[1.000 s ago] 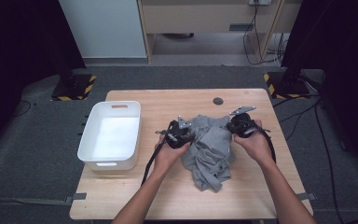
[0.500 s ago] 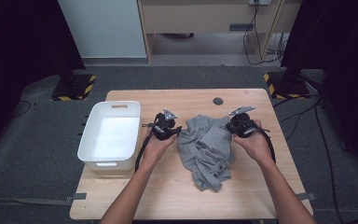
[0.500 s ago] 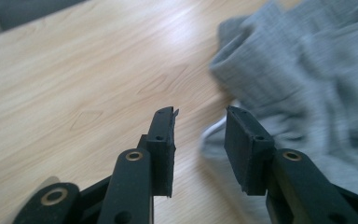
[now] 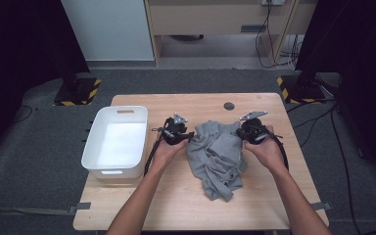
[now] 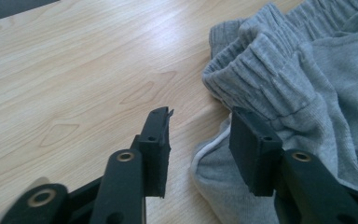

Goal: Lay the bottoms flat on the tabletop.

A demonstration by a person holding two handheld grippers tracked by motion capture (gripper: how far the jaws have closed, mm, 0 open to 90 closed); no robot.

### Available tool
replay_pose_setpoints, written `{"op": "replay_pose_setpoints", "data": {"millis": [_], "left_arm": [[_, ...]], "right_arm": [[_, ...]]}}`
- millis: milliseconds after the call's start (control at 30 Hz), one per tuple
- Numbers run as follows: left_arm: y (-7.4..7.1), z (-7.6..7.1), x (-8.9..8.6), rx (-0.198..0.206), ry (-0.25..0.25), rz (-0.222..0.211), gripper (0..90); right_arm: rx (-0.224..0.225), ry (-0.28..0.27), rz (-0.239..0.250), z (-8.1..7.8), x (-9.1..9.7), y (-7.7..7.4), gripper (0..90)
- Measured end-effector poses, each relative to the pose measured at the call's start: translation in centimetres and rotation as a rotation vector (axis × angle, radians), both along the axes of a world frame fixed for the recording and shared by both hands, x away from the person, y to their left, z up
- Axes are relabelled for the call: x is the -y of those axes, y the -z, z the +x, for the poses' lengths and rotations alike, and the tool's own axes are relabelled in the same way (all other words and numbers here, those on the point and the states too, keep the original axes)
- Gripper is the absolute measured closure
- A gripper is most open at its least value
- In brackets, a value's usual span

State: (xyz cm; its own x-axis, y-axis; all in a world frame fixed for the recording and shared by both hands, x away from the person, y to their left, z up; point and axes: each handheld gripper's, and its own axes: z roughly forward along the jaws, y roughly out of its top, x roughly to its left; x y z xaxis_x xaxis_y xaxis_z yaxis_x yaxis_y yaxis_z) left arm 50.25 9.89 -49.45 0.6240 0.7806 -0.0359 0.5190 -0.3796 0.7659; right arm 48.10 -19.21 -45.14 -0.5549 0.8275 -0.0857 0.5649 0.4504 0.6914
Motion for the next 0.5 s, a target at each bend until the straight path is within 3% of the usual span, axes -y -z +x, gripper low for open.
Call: {"op": "replay_pose_setpoints", "data": {"millis": [133, 300, 400, 500], "left_arm": [[0.5, 0.4, 0.7, 0.006, 0.008, 0.038, 51.1], [1.1, 0.8, 0.9, -0.034, 0.023, 0.050, 48.2], [1.2, 0.6, 0.9, -0.036, 0.045, 0.070, 47.7], [1.4, 0.4, 0.7, -0.044, 0.052, 0.063, 47.6]], "right_arm": [[-0.003, 0.000, 0.011, 0.1, -0.1, 0.0, 87.1], [-0.003, -0.007, 0.022, 0.1, -0.2, -0.1, 87.1], [-0.001, -0.006, 0.026, 0.2, -0.1, -0.1, 87.1], [0.000, -0.009, 0.030, 0.2, -0.1, -0.1, 87.1]]}}
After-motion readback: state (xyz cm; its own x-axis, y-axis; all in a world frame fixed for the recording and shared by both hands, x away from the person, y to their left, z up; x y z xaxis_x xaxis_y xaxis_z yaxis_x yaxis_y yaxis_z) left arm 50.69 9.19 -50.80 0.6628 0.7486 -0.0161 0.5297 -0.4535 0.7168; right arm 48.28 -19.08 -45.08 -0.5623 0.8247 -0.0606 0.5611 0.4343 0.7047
